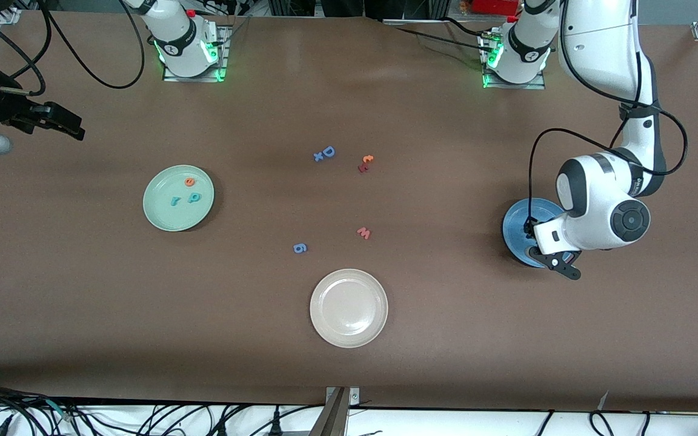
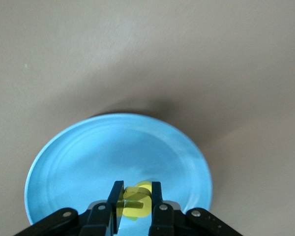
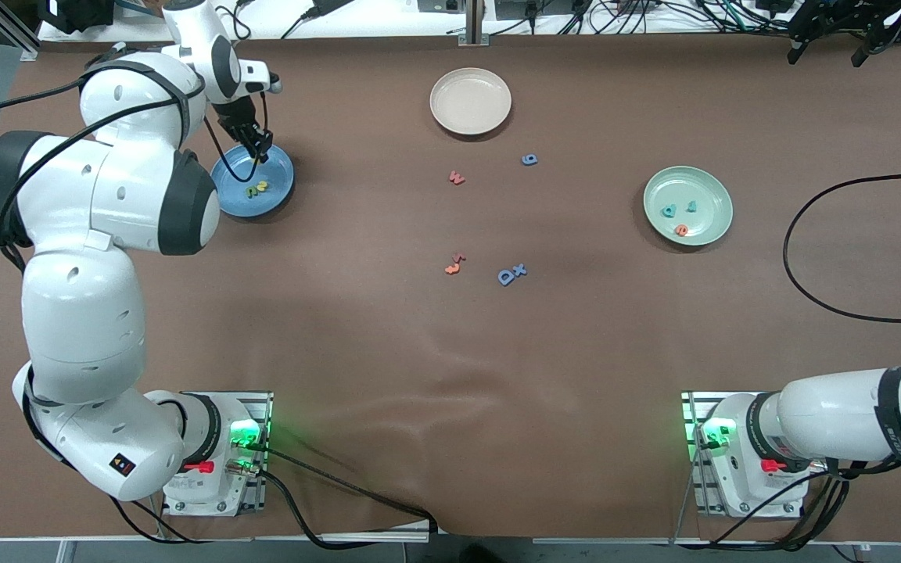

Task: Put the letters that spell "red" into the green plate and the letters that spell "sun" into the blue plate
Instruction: 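Carry the yellow u over the blue plate with the left gripper, then open the left gripper to drop the yellow u onto the blue plate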

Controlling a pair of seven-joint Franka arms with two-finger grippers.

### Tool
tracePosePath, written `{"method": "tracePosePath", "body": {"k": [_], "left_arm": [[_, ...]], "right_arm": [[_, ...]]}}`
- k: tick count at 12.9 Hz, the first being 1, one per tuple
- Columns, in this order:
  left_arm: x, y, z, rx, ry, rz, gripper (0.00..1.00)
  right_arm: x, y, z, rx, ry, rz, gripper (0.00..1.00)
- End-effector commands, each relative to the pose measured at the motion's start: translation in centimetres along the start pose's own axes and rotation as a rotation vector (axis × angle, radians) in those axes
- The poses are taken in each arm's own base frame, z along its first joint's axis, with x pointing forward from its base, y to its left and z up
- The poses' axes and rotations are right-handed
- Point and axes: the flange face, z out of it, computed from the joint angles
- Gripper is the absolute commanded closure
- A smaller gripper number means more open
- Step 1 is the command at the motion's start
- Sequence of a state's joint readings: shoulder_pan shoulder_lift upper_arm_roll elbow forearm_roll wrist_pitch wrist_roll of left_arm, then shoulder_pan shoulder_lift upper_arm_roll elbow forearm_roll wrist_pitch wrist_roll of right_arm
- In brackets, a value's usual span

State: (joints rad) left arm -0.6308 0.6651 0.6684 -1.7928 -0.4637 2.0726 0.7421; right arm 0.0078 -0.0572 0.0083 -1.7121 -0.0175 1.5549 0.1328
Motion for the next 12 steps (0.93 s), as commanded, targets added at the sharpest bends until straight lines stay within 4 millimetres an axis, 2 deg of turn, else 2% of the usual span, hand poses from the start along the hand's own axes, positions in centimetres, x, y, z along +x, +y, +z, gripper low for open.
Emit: {"method": "tracePosePath", "body": {"k": [1, 2, 3, 4, 5, 7, 10, 11, 12], "left_arm": [[-0.5, -0.3, 2.5, 0.031, -0.025, 0.023, 0.85], [-0.6, -0.3, 2.7, 0.033, -0.024, 0.022, 0.77], [-0.6, -0.3, 2.7, 0.032, -0.023, 0.022, 0.1], [-0.5, -0.3, 2.3, 0.03, -0.014, 0.022, 0.0], [-0.2, 0.0, 1.0, 0.027, 0.009, 0.029, 0.0], [0.4, 1.3, -4.2, 0.026, 0.092, 0.049, 0.0], [-0.9, 3.0, -10.9, -0.028, 0.153, 0.034, 0.0], [-1.4, 3.4, -14.0, 0.006, 0.143, -0.01, 0.0], [-1.8, 4.7, -16.8, 0.041, 0.124, -0.064, 0.0]], "right_arm": [[0.0, 0.1, -0.8, -0.006, -0.002, 0.013, 0.0], [0.0, 0.1, -0.8, -0.006, -0.002, 0.013, 0.0], [0.0, 0.1, -0.7, -0.006, -0.004, 0.013, 0.0], [0.0, 0.1, -0.7, -0.006, -0.004, 0.013, 0.0], [0.0, 0.1, -0.7, -0.006, -0.004, 0.013, 0.0], [0.0, 0.1, -0.7, -0.006, -0.004, 0.013, 0.0], [0.0, 0.0, -0.8, -0.008, 0.0, 0.011, 0.0], [0.0, 0.0, -0.8, -0.008, 0.0, 0.011, 0.0], [0.0, 0.0, -0.8, -0.008, 0.0, 0.011, 0.0]]}}
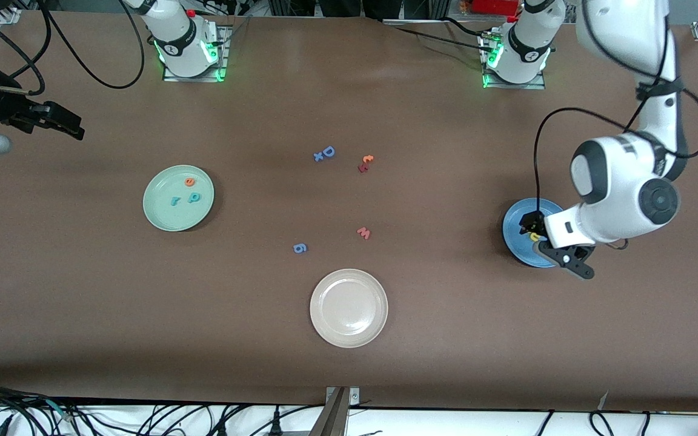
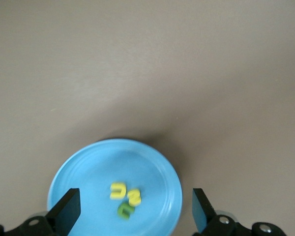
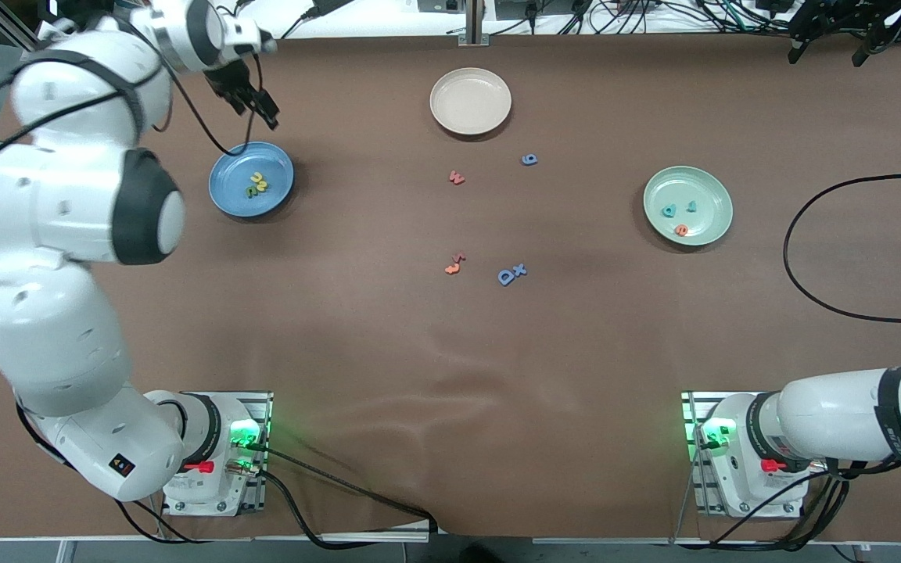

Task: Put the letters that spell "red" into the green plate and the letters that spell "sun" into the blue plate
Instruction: 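Open the left gripper to drop the yellow u onto the blue plate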

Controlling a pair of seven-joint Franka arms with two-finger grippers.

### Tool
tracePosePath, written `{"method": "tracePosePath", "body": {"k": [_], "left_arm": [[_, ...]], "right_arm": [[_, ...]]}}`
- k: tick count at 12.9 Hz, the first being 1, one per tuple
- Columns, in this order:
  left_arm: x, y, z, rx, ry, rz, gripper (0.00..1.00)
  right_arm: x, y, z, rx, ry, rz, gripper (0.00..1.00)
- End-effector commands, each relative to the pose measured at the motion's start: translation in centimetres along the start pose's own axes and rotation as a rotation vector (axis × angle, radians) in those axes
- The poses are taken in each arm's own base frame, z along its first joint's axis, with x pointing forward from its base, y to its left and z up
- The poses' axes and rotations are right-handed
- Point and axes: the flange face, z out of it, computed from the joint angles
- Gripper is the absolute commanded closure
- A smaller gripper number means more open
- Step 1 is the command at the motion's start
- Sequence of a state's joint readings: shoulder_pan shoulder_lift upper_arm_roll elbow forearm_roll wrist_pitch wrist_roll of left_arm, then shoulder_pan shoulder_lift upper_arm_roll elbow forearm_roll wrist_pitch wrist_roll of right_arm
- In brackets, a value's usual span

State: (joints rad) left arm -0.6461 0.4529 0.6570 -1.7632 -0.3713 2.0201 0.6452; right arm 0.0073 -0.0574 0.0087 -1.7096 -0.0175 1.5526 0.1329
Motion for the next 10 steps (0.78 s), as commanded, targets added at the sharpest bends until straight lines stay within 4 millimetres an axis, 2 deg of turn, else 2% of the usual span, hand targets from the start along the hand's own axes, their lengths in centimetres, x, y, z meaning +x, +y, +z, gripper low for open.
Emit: {"method": "tracePosePath", "body": {"k": [1, 3, 6, 7, 9, 10], "left_arm": [[-0.4, 3.9, -7.4, 0.065, -0.026, -0.075, 0.0], [-0.4, 5.7, -9.8, 0.036, 0.014, -0.099, 0.0], [-0.7, 6.9, -12.4, 0.08, 0.047, -0.116, 0.0], [-0.9, 6.8, -12.9, 0.112, 0.048, -0.131, 0.0], [-1.0, 6.0, -15.2, 0.139, 0.092, -0.141, 0.0], [-1.1, 5.0, -15.8, 0.135, 0.107, -0.163, 0.0]], "right_arm": [[0.0, 0.0, -0.7, -0.008, -0.001, 0.01, 0.0], [0.1, 0.0, -0.7, -0.015, 0.004, 0.01, 0.0], [0.0, -0.2, -0.7, -0.026, 0.005, 0.006, 0.0], [0.0, -0.2, -0.7, -0.025, 0.004, 0.007, 0.0], [0.0, -0.2, -0.8, -0.025, 0.005, 0.007, 0.0], [0.0, -0.2, -0.8, -0.026, 0.005, 0.007, 0.0]]}}
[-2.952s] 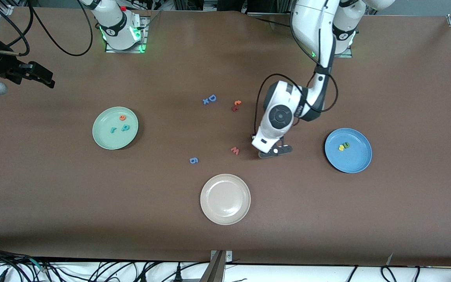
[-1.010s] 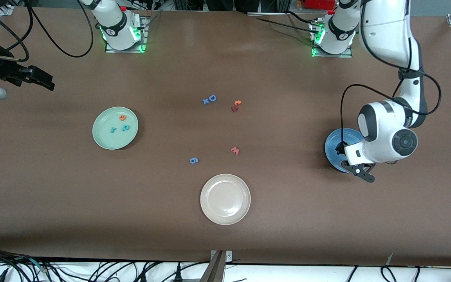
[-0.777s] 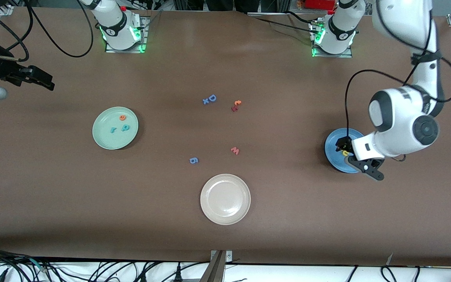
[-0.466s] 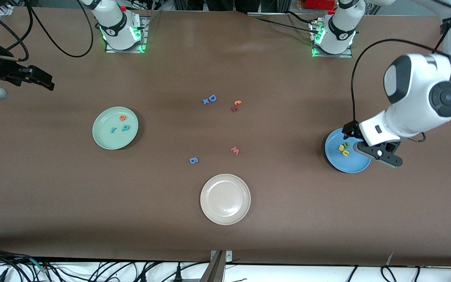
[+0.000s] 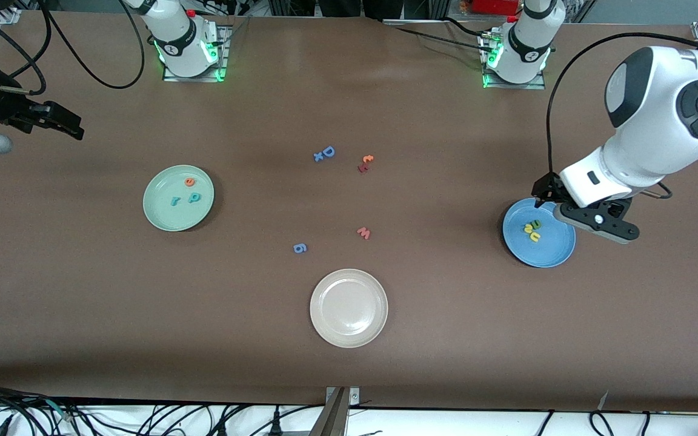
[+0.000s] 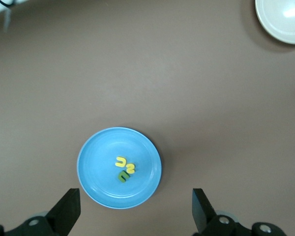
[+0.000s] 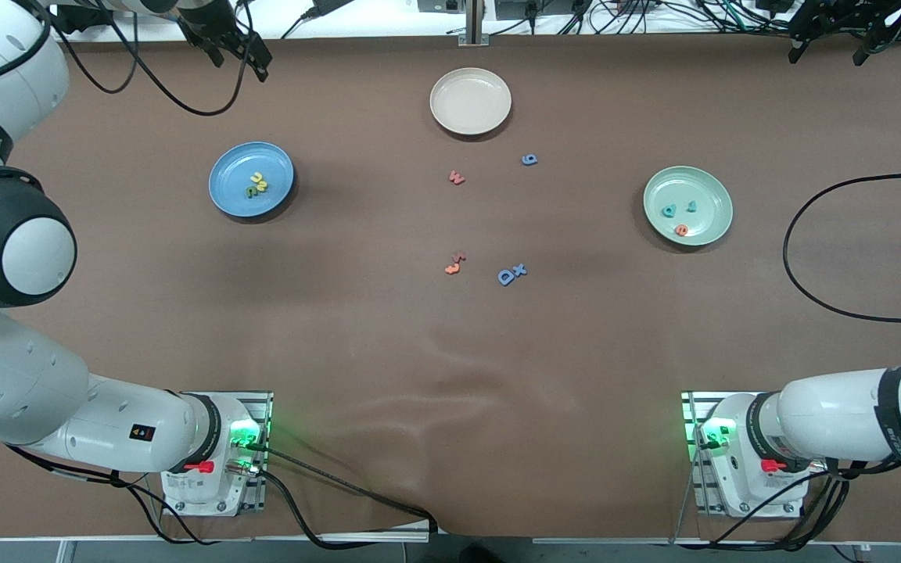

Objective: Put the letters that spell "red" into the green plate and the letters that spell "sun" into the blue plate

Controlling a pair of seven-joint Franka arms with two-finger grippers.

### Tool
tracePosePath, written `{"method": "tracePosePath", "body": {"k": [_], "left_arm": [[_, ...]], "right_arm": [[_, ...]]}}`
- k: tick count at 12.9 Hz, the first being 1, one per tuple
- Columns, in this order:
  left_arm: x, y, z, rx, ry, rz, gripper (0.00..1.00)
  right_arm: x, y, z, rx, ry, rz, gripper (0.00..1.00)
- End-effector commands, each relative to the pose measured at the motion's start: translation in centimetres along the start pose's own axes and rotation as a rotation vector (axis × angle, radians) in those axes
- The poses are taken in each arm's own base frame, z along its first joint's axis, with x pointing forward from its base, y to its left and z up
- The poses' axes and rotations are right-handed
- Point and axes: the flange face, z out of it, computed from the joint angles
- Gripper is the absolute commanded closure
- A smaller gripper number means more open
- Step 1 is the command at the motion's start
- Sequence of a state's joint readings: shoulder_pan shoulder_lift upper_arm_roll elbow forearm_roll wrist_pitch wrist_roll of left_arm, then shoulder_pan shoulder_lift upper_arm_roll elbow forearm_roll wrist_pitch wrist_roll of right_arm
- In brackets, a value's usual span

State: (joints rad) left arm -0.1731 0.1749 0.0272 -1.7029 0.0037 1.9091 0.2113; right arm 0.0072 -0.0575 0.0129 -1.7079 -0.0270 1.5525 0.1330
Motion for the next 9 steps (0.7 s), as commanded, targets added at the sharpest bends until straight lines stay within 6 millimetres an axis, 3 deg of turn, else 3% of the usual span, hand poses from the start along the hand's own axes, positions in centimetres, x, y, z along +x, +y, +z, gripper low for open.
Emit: {"method": "tracePosePath", "body": {"k": [1, 6, 8, 9], "left_arm": [[-0.2, -2.7, -2.3, 0.028, 0.046, -0.059, 0.0], [-0.8, -7.9, -5.9, 0.043, 0.155, -0.181, 0.0], [-2.1, -7.1, -7.4, 0.009, 0.125, -0.187, 0.0], [-3.0, -6.5, -9.2, -0.007, 0.127, -0.191, 0.0]], "right_arm": [[0.0, -0.1, -0.7, -0.017, 0.002, 0.011, 0.0], [0.1, 0.1, -0.6, -0.016, 0.005, 0.012, 0.0], [0.0, 0.0, -0.7, -0.018, 0.005, 0.006, 0.0], [0.1, 0.0, -0.7, -0.017, 0.008, 0.006, 0.0]]}}
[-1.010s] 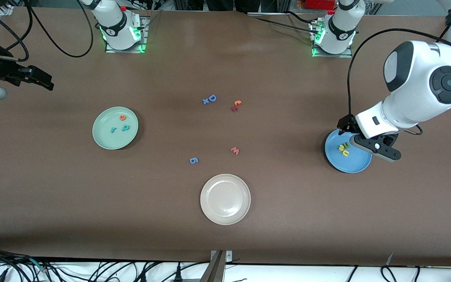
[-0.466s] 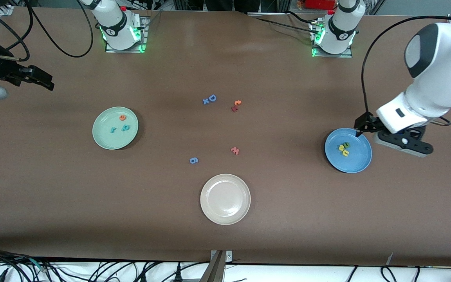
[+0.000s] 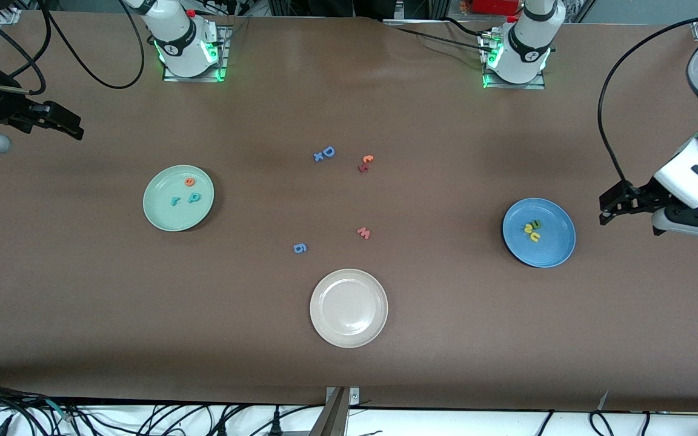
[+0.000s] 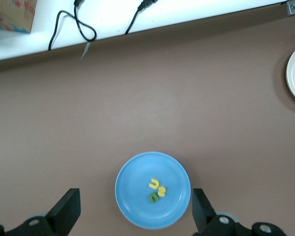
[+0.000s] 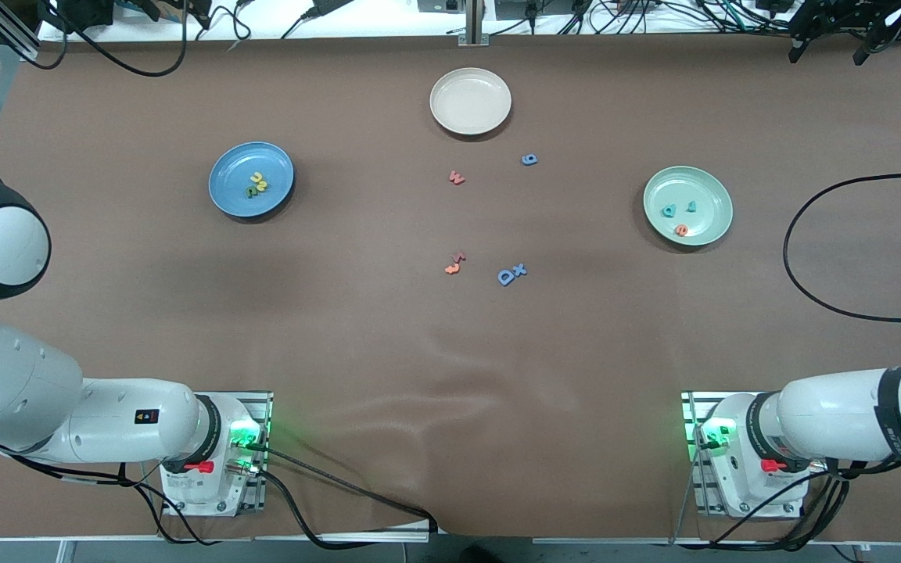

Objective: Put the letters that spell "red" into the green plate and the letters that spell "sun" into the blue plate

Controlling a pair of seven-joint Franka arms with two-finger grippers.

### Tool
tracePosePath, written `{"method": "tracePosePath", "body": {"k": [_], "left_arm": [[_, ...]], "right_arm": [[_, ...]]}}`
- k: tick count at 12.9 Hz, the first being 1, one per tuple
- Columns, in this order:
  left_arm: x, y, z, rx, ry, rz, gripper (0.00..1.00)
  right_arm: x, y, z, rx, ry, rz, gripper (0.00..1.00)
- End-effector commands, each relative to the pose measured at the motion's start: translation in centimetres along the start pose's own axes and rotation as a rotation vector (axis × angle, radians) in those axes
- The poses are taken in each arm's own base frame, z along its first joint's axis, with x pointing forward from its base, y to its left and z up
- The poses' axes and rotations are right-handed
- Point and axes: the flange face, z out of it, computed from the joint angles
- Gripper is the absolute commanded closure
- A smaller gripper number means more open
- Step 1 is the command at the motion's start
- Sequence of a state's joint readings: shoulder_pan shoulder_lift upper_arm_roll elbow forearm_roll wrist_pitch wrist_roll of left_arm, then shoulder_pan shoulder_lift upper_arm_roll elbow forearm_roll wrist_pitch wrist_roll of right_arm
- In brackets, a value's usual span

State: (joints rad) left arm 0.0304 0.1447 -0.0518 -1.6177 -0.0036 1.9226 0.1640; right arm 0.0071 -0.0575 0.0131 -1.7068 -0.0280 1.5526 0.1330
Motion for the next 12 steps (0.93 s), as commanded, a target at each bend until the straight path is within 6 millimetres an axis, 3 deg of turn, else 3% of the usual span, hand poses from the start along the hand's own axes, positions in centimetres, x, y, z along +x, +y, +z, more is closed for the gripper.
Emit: {"method": "tracePosePath", "body": {"k": [1, 5, 8, 12], "left_arm": [[-2.0, 1.8, -4.4, -0.04, -0.015, -0.03, 0.0], [-4.6, 5.0, -7.1, -0.029, -0.115, -0.217, 0.0], [-5.9, 4.6, -6.1, -0.014, -0.207, -0.357, 0.0], [-7.0, 5.4, -5.9, -0.014, -0.239, -0.346, 0.0]], "right_arm": [[0.1, -0.1, -0.5, -0.017, 0.004, 0.005, 0.0], [0.1, 0.1, -0.5, -0.017, 0.004, 0.006, 0.0], [0.1, 0.1, -0.6, -0.015, 0.005, 0.006, 0.0], [0.1, 0.2, -0.6, -0.015, 0.005, 0.006, 0.0]]}}
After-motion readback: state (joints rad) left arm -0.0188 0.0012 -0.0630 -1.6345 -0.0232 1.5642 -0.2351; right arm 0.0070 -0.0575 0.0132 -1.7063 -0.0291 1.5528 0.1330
